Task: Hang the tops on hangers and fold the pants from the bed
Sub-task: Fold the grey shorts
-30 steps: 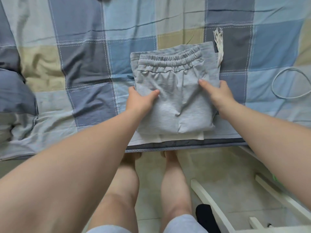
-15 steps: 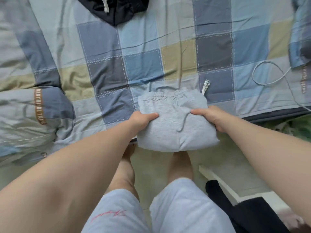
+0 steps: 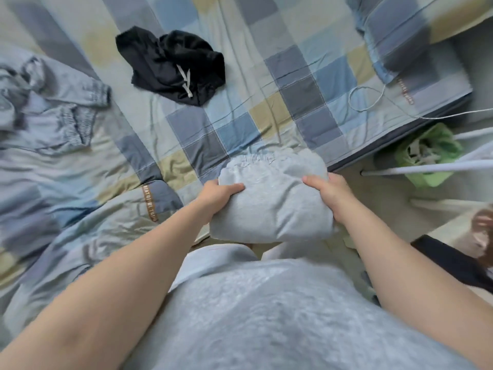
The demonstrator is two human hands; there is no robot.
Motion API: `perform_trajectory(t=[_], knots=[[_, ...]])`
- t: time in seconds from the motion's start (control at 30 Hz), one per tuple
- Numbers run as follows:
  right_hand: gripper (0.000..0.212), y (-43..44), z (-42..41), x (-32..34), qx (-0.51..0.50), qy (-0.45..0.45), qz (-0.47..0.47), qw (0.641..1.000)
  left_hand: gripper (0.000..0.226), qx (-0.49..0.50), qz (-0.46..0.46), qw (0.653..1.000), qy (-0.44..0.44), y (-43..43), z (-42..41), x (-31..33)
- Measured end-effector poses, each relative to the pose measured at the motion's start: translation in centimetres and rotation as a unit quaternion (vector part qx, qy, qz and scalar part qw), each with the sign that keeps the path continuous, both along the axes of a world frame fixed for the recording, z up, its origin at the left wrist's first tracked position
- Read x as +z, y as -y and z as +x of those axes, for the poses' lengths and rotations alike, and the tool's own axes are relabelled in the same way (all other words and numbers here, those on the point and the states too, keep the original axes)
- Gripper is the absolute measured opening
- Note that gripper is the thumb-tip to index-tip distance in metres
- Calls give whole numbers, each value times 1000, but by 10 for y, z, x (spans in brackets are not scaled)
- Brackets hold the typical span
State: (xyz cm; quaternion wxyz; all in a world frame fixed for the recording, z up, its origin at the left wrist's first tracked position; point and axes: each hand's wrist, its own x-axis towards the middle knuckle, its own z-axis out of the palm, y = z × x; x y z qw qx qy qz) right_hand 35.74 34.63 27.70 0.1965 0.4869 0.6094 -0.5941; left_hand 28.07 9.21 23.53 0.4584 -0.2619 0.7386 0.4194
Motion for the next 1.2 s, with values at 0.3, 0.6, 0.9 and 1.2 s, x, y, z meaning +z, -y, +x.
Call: perform_trajectory(t=[0.3,0.6,0.9,1.2], knots=[[21,-20,96,99,-157,-160,140,964,36,-171,143,956,-192,-61,12,92],[32,-71,257,189,-318,-245,305,864,28,-325,297,842,-312,-196,96,186],[34,-83,496,242,-445,-280,389,757,26,-432,436,722,-319,-301,299,253],[29,-57,738,240,-594,-216,412,656,20,-568,495,622,-213,-373,544,262]])
